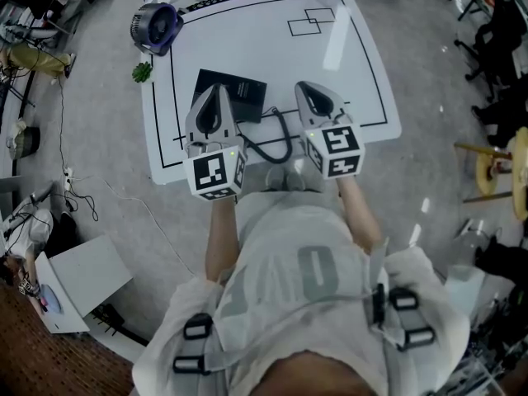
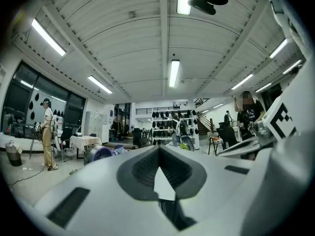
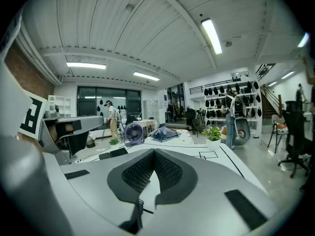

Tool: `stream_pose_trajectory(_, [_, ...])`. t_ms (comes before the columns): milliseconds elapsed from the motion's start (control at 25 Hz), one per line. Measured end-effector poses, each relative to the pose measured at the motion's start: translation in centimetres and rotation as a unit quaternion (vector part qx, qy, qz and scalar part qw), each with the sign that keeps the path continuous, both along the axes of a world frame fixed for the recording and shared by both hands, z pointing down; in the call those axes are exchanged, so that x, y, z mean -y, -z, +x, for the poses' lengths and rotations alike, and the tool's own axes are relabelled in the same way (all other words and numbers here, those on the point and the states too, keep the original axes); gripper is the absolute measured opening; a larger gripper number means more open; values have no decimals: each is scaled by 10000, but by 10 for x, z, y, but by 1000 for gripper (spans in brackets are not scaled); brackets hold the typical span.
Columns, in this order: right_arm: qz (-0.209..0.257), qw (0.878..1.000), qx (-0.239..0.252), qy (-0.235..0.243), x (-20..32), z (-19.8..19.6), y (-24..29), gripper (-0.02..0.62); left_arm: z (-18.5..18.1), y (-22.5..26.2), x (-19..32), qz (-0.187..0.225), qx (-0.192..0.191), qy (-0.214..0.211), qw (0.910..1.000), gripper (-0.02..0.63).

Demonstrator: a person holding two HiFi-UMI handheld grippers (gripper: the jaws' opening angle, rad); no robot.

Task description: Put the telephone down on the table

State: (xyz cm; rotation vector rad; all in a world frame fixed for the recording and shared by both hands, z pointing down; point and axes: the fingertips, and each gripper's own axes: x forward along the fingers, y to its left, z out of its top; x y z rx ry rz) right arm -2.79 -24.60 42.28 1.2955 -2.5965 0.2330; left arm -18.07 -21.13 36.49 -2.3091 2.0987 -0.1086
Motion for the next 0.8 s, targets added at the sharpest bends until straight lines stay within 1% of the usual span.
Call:
stream_pose_trajectory(200, [10, 10000, 0, -23, 0, 2, 0, 6, -1, -4, 0, -59, 13, 20, 10000, 6])
stream_pose_trajectory(560, [11, 10000, -27, 2, 2, -1, -3, 5, -10, -3, -3, 16, 96, 139, 9999, 6])
stream_pose_trajectory(800, [-3, 10000, -23, -14, 2, -1, -2, 6, -15, -2, -3, 10, 81, 169, 9998, 6])
